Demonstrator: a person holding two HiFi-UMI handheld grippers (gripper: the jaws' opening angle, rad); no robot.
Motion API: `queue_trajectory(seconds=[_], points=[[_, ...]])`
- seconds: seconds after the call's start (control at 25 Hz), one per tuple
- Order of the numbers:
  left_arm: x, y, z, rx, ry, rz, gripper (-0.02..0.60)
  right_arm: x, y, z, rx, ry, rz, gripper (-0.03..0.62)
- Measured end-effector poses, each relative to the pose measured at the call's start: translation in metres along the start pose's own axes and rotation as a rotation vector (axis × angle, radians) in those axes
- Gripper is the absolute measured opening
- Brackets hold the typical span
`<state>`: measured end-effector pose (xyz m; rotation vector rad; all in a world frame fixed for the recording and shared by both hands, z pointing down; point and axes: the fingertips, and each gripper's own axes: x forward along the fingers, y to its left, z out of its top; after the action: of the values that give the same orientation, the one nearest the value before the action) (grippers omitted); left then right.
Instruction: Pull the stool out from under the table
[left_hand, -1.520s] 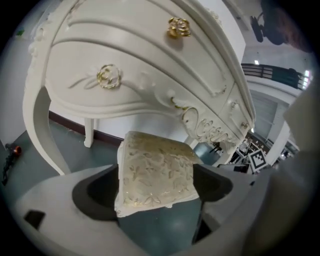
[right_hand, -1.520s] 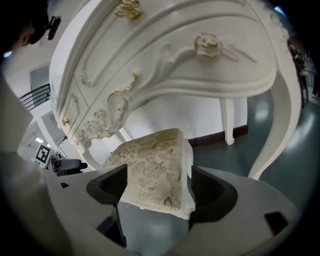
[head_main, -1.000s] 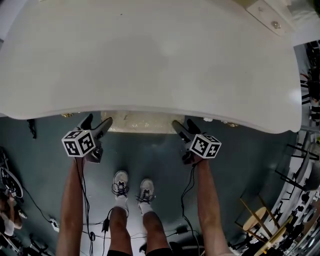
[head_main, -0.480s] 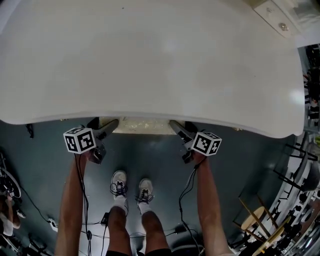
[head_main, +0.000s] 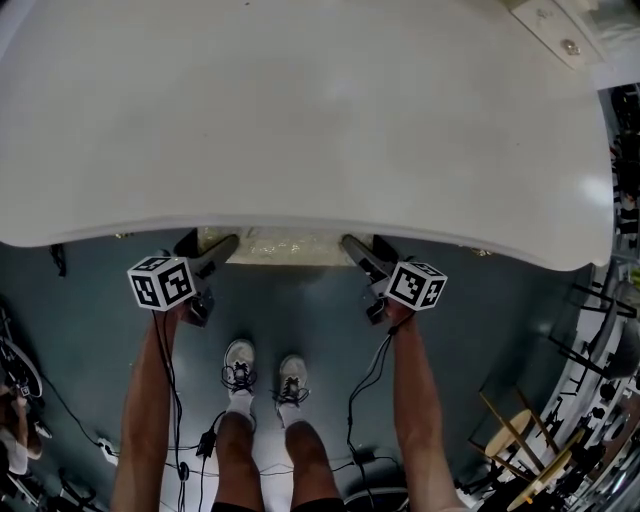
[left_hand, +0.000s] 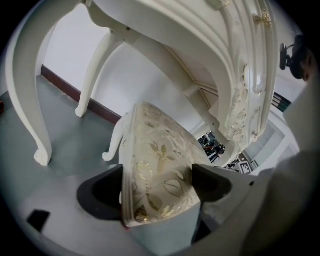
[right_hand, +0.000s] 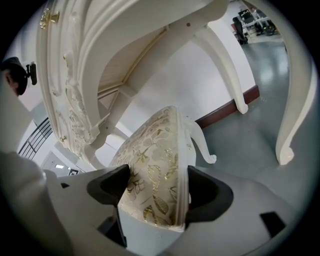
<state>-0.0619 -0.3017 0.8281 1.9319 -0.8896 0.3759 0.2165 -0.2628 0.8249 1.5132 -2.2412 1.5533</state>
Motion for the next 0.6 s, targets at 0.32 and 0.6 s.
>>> queue_trajectory(seconds=[0.32,0.6], points=[[-0.004,0.0,0.004,0.025,-0.024,0.015,0.423,-0.004,0.005,-0.001,-0.013,-0.028,-0.017,0.382],[-0.014,-0.003,0.004,0.013,-0.051,0.023,0.417,-0.01,0.011,-0.003,-0.01,-0.039,-0.017,0.379]])
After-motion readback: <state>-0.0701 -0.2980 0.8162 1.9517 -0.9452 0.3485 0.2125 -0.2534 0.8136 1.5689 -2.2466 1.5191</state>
